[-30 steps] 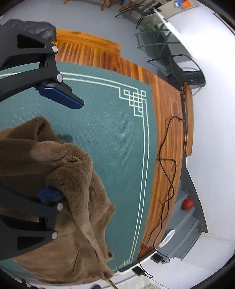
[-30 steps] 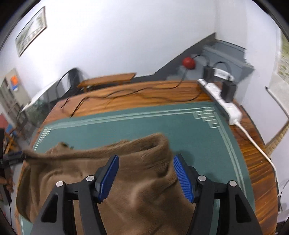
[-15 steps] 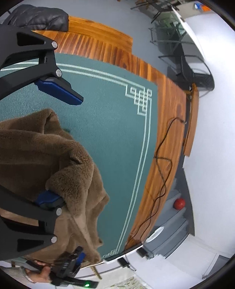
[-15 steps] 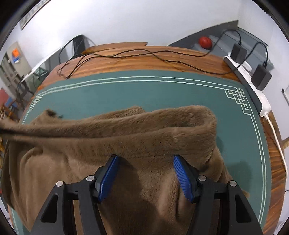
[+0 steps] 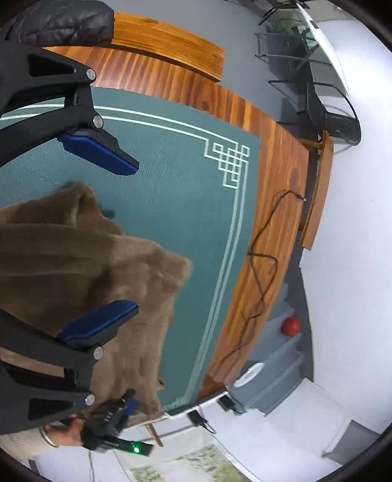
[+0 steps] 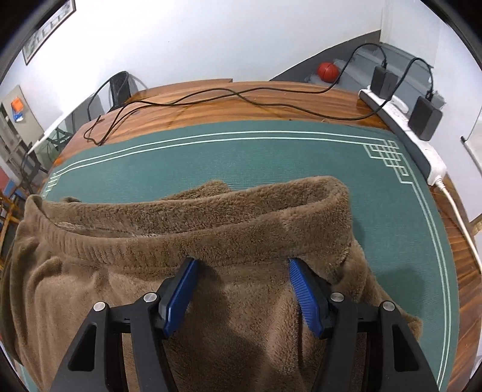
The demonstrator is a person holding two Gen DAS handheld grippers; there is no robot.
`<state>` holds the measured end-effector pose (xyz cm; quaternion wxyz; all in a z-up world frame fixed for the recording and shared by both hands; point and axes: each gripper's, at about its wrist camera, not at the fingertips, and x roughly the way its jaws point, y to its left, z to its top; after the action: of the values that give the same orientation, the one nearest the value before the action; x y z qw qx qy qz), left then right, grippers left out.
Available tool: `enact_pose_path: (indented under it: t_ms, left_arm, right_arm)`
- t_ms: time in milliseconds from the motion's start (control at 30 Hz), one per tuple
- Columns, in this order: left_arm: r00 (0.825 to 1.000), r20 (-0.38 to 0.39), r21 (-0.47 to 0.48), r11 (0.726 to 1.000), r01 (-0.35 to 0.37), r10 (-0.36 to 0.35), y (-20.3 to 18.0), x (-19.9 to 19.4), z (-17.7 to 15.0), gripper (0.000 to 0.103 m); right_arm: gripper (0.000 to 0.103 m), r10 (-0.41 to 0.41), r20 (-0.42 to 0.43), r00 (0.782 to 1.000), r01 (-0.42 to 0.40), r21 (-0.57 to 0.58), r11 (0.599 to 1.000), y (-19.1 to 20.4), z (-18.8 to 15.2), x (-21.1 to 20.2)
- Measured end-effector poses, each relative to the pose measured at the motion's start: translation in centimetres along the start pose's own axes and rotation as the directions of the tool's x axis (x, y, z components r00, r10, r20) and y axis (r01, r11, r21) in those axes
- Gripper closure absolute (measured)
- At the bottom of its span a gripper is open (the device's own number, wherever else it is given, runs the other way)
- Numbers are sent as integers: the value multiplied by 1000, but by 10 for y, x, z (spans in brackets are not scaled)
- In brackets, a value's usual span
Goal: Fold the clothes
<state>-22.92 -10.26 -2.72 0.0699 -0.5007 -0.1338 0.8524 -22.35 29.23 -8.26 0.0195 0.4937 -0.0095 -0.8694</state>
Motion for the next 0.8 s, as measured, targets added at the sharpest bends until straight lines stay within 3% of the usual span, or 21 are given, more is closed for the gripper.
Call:
enact_pose_path:
  t_ms: [167,300,433,600,800]
  left_arm:
    - [999,-26,138,990,-17,21,-27,16,-20,15]
    - [982,-39,231,958,-170,184,-38,43,-31,15]
    - [961,-106,218,949,-228,255,-21,73,-41,14]
    - [970,-106,150,968,-201,218,-9,67,-43,12]
    - [984,-37,147,975,-167,174,-25,37,-39,12]
  right_arm:
    - [38,-52,10,999,52,-10,999,2,-1,0]
    - [38,-74,-6,997,73,-26,997,3,-1,5]
    - [36,-56,-14,998,56,-17,998,-2,-3,9]
    - [36,-45,-13,999,45,-35,998,0,-5,3]
    - [34,-13,46,999,15,-28,999,1,-17,-37]
